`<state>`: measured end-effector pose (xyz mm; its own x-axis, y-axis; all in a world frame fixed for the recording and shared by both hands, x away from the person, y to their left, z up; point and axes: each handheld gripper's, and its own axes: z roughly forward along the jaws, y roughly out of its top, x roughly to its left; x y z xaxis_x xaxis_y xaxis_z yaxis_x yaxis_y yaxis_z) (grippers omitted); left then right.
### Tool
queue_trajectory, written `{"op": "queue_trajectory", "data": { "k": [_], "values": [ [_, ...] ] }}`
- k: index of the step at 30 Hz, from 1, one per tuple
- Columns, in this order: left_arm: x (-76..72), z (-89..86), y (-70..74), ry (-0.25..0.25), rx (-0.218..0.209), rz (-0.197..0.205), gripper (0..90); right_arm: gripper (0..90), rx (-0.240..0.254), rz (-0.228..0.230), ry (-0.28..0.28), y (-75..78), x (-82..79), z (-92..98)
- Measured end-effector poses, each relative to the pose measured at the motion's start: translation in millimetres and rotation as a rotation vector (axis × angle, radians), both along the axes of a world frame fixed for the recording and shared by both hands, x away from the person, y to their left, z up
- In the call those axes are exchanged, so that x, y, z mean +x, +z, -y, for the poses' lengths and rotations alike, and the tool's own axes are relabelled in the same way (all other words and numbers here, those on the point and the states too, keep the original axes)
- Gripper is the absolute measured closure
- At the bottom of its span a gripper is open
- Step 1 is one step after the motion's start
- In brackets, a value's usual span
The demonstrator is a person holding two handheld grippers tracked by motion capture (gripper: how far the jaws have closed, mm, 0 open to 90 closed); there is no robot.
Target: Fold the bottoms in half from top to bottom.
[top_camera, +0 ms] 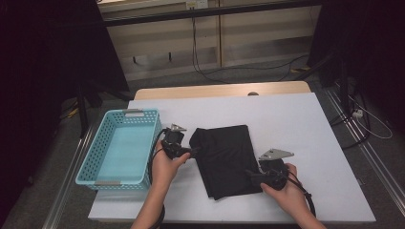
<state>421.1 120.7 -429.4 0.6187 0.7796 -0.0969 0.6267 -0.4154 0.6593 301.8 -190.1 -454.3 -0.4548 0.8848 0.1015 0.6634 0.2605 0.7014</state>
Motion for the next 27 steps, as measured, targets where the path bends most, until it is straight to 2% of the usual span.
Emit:
{"op": "queue_trajectory", "data": {
  "k": [1,7,12,14,15,20,27],
  "values": [
    [-0.1,0.1,0.2,-0.003,0.000,-0.001,14.8,37.5,0.014,-0.014,-0.011,-0.5,-0.3,0.7],
    [-0.3,1.3,0.6,0.002,-0.003,0.000,14.7,39.3,0.020,0.020,-0.032,-4.1,-5.1,-1.1],
    [0.5,1.3,2.8,0.007,-0.021,0.002,14.5,55.7,0.042,0.016,-0.051,-3.8,-9.0,-5.3],
    [1.5,1.3,2.1,0.003,-0.010,0.002,14.5,74.1,0.073,0.009,-0.047,-4.1,-10.9,-9.0],
    [1.8,2.2,1.0,0.009,-0.021,0.000,14.5,76.8,0.104,0.002,-0.039,-5.0,-11.4,-10.9],
    [4.1,2.2,-0.3,0.010,-0.019,-0.010,13.7,78.6,0.023,0.063,-0.026,-4.5,-13.6,-23.8],
    [9.0,1.7,0.0,0.026,-0.026,-0.016,11.1,79.9,0.072,0.059,-0.010,-4.0,-11.8,-18.3]
  ]
}}
